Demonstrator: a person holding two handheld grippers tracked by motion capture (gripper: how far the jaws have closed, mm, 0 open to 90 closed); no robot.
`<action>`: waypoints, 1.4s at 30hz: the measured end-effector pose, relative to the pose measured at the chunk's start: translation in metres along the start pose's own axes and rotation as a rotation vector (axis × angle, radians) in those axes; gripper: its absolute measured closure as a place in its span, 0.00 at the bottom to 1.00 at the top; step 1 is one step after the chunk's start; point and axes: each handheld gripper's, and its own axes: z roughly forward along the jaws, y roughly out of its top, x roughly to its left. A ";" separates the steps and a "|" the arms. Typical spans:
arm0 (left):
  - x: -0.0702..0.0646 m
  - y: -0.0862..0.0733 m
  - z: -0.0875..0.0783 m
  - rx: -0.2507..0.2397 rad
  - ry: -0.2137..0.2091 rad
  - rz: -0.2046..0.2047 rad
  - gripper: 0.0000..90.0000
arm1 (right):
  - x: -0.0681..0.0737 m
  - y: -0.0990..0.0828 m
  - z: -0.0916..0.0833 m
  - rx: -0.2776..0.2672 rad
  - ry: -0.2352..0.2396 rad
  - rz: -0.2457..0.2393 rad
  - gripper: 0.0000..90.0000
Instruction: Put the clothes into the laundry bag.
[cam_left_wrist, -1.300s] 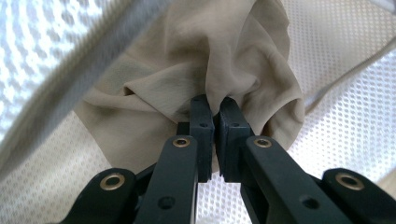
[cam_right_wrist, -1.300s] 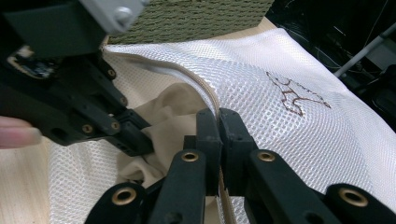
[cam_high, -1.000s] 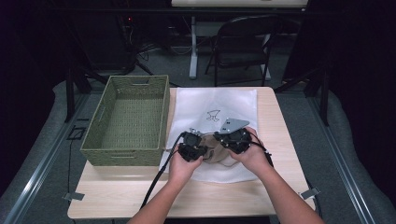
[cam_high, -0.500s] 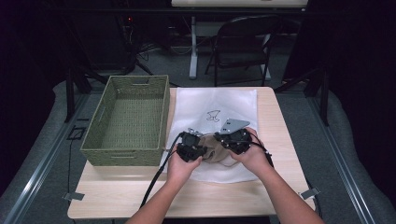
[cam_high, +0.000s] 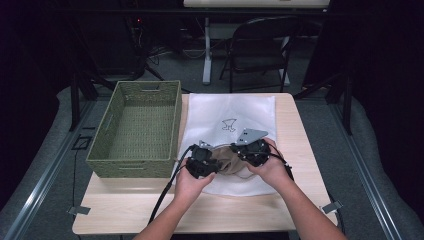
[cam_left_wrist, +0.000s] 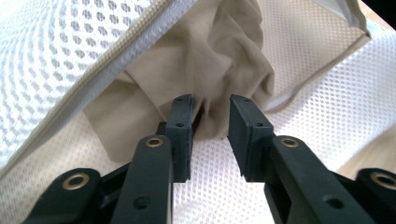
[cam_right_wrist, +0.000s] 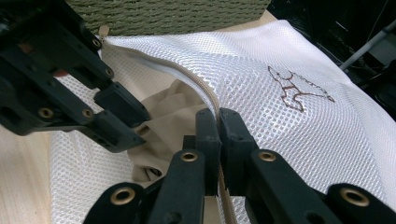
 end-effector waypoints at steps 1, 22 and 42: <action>0.000 -0.001 -0.001 0.004 -0.002 0.000 0.77 | 0.000 -0.001 0.000 -0.002 0.003 0.004 0.96; 0.009 -0.034 -0.028 0.011 -0.018 0.018 0.58 | 0.006 -0.019 0.001 0.020 -0.015 0.042 0.77; 0.013 -0.055 -0.048 -0.031 0.003 0.054 0.55 | 0.041 -0.044 -0.035 -0.020 -0.026 0.064 0.58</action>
